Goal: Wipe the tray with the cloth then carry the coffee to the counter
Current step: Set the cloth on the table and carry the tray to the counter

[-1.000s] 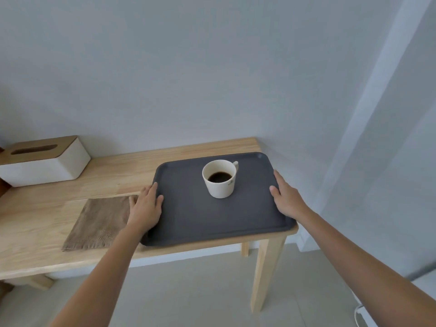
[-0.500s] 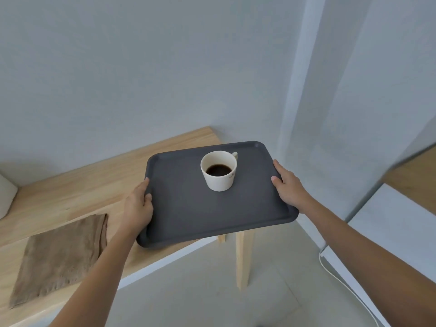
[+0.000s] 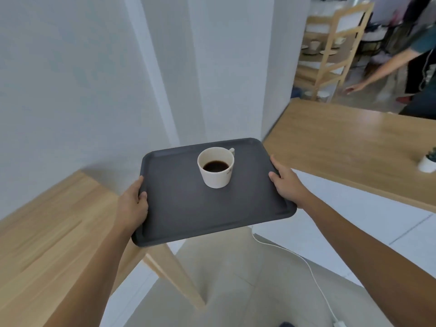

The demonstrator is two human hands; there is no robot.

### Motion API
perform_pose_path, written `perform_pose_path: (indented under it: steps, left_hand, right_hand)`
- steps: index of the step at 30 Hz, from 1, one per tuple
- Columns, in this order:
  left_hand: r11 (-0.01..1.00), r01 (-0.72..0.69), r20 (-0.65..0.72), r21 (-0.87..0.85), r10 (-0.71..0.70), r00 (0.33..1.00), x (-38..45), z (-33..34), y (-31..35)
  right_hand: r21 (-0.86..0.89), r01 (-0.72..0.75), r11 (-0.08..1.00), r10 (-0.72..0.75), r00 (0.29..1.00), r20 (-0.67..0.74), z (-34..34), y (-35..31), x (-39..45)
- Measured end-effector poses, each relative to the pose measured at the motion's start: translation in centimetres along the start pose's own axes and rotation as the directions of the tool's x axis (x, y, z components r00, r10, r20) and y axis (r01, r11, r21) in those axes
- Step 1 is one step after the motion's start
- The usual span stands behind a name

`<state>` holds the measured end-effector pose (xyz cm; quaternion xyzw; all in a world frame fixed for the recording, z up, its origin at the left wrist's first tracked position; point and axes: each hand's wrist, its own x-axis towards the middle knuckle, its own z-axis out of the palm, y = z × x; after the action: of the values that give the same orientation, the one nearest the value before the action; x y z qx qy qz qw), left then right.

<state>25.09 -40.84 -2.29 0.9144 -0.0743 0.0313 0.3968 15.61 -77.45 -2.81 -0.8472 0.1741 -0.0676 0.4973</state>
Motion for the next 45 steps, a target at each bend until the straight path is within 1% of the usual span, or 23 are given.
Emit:
perform_pose_path:
  steps: [1, 3, 5, 7, 11, 14, 19, 23, 26, 28, 30, 33, 36, 38, 42, 45]
  left_hand:
    - [1.000, -0.024, 0.025, 0.006, 0.024, 0.999, 1.1, 2.1, 1.4]
    - [0.999, -0.043, 0.020, 0.001, 0.043, 0.999, 1.9, 3.8, 2.9]
    - [0.994, -0.107, 0.071, -0.029, 0.108, 0.992, 3.3, 8.0, 5.8]
    - [0.988, -0.145, 0.137, -0.047, 0.150, 0.979, 4.7, 12.3, 9.0]
    - [0.976, -0.203, 0.217, -0.085, 0.217, 0.952, 6.5, 20.0, 14.4]
    - [0.967, -0.227, 0.257, -0.114, 0.249, 0.934, 7.4, 24.7, 18.0]
    - [0.952, -0.277, 0.327, -0.134, 0.306, 0.894, 8.9, 31.2, 22.8]
    - [0.946, -0.285, 0.364, -0.153, 0.322, 0.874, 10.7, 35.9, 25.3]
    - [0.941, -0.301, 0.397, -0.156, 0.339, 0.853, 12.3, 39.3, 27.1]
    - [0.930, -0.325, 0.424, -0.169, 0.367, 0.828, 13.9, 41.6, 27.5]
    - [0.930, -0.304, 0.456, -0.205, 0.366, 0.811, 15.7, 43.9, 27.7]
    - [0.934, -0.267, 0.484, -0.236, 0.351, 0.801, 18.1, 46.8, 28.3]
    - [0.931, -0.265, 0.495, -0.250, 0.358, 0.792, 19.9, 49.0, 28.7]
    - [0.926, -0.283, 0.503, -0.251, 0.375, 0.779, 21.1, 50.5, 28.4]
    - [0.926, -0.290, 0.525, -0.243, 0.376, 0.763, 22.6, 53.3, 27.5]
    - [0.922, -0.303, 0.530, -0.239, 0.386, 0.755, 23.0, 55.0, 27.3]
  right_hand:
    - [0.012, -0.014, 1.000, 0.015, 0.999, -0.032, -2.0, 1.2, 0.0]
    - [0.030, -0.028, 0.999, 0.029, 0.999, -0.038, -3.6, 2.4, 0.0]
    - [0.043, -0.056, 0.998, 0.059, 0.994, -0.091, -7.6, 4.8, 0.3]
    - [0.049, -0.094, 0.994, 0.100, 0.984, -0.150, -11.8, 7.3, 0.6]
    - [0.076, -0.129, 0.989, 0.145, 0.958, -0.248, -19.1, 11.3, 0.7]
    - [0.083, -0.157, 0.984, 0.175, 0.938, -0.301, -23.2, 14.0, 0.5]
    - [0.021, -0.227, 0.974, 0.219, 0.900, -0.377, -28.0, 18.0, 0.7]
    - [0.007, -0.304, 0.953, 0.276, 0.855, -0.440, -30.3, 20.8, 1.8]
    - [0.016, -0.341, 0.940, 0.309, 0.832, -0.461, -31.3, 22.8, 3.4]
    - [0.031, -0.373, 0.927, 0.344, 0.817, -0.462, -31.5, 24.2, 4.7]
    - [0.043, -0.403, 0.914, 0.375, 0.801, -0.466, -31.8, 25.4, 6.3]
    - [0.039, -0.444, 0.895, 0.406, 0.774, -0.485, -31.9, 27.2, 8.6]
    - [0.042, -0.487, 0.872, 0.438, 0.741, -0.509, -31.7, 28.6, 10.5]
    - [0.014, -0.513, 0.858, 0.442, 0.724, -0.529, -31.5, 29.0, 11.4]
    - [-0.057, -0.552, 0.832, 0.433, 0.710, -0.555, -31.3, 29.9, 12.7]
    - [-0.041, -0.553, 0.832, 0.449, 0.715, -0.535, -31.5, 31.5, 13.4]
